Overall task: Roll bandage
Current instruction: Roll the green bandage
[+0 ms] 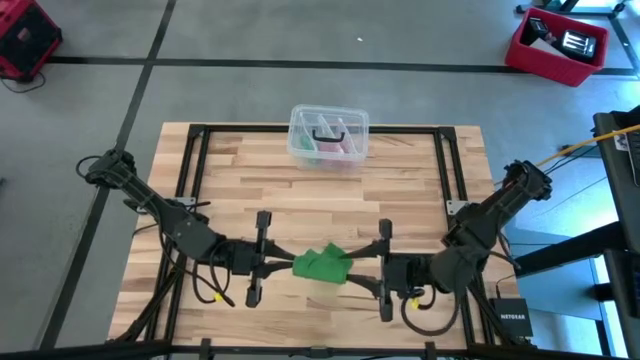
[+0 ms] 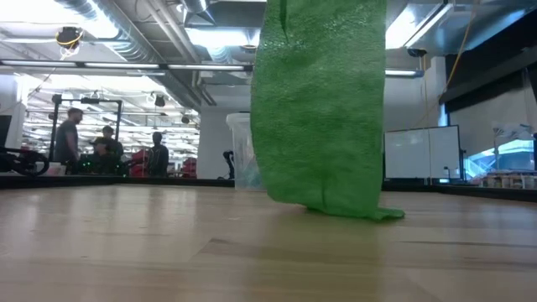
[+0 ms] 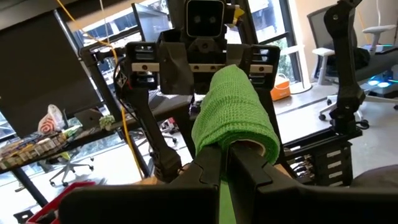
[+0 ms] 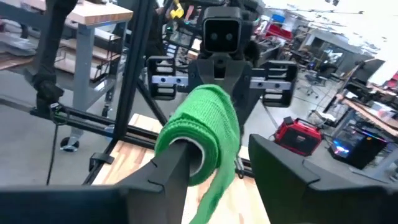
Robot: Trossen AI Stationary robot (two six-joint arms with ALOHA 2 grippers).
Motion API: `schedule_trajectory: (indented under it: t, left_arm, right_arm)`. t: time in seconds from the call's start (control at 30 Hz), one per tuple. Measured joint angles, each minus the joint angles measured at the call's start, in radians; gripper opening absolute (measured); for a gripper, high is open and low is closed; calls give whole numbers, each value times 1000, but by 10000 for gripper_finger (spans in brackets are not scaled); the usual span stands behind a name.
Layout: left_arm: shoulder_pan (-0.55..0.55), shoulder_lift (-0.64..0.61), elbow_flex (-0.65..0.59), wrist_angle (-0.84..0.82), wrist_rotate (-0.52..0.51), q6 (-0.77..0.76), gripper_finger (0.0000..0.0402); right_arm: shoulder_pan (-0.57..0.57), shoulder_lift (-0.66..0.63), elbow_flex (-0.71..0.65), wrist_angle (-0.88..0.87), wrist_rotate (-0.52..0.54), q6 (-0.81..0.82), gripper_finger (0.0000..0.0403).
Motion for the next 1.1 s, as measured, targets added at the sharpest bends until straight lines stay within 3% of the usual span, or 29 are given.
schedule_trajectory:
  t: [0.13,0.33,0.43,0.5,0.63,0.87,1.1]
  left_arm:
    - [3,3,0,0,-4,-1,2]
    - [1,4,0,0,-3,-5,2]
    - [4,3,0,2,-13,-12,2]
    - [1,0,5,1,-74,-28,13]
    - [-30,-33,14,-2,-168,-33,67]
    - [-66,-73,18,-226,-175,-169,149]
    - [6,8,16,-206,-153,-244,162]
  right_arm:
    - [-16,5,0,-5,-22,-6,132]
    - [-19,7,1,-5,-14,-13,18]
    - [-19,8,1,-5,12,-12,31]
    - [-18,7,1,-5,35,-8,34]
    - [10,-4,2,5,106,-31,15]
    - [60,-4,42,1,164,-63,21]
    - [58,-4,42,0,169,-66,15]
